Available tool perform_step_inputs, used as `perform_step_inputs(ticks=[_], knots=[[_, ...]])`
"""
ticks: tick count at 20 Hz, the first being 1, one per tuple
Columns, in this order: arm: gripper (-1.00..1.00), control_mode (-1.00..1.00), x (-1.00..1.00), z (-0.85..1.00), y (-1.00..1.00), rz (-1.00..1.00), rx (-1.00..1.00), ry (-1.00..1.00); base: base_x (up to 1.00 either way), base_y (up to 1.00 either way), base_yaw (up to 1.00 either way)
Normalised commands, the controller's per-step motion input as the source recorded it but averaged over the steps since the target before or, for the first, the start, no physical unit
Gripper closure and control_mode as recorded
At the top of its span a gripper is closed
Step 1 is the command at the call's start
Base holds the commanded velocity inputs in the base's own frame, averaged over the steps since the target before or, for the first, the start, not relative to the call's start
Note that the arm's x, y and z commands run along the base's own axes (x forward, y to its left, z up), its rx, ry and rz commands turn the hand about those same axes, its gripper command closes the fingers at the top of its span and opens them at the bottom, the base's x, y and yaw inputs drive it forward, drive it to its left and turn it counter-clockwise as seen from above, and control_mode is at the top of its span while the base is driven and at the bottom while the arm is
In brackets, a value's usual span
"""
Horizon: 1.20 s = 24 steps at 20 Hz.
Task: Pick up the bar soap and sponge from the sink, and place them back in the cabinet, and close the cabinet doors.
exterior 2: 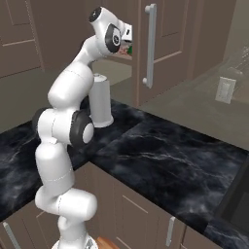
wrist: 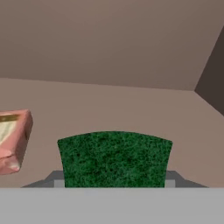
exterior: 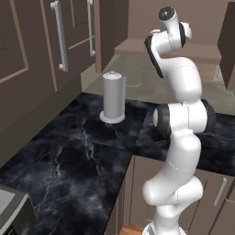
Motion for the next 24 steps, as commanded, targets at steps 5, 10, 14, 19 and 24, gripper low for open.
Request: perform_step_inputs(ticks=[5,10,14,19,24], knots=[[1.00,-1.00,0.23,-0.15,-0.18,0.00,0.00,0.00,0.00,0.00,0.00],[1.00,-1.00,0.20,-0.11,-0.19,0.00,0.00,0.00,0.00,0.00,0.00],[1.00,-1.00,0.17,-0.08,-0.17,0.00,0.00,0.00,0.00,0.00,0.00],[1.00,-1.00,0.22,-0.06,-0.16,0.00,0.00,0.00,0.00,0.00,0.00],[1.00,-1.00,0.25,-0.04,-0.11,0.00,0.00,0.00,0.00,0.00,0.00]])
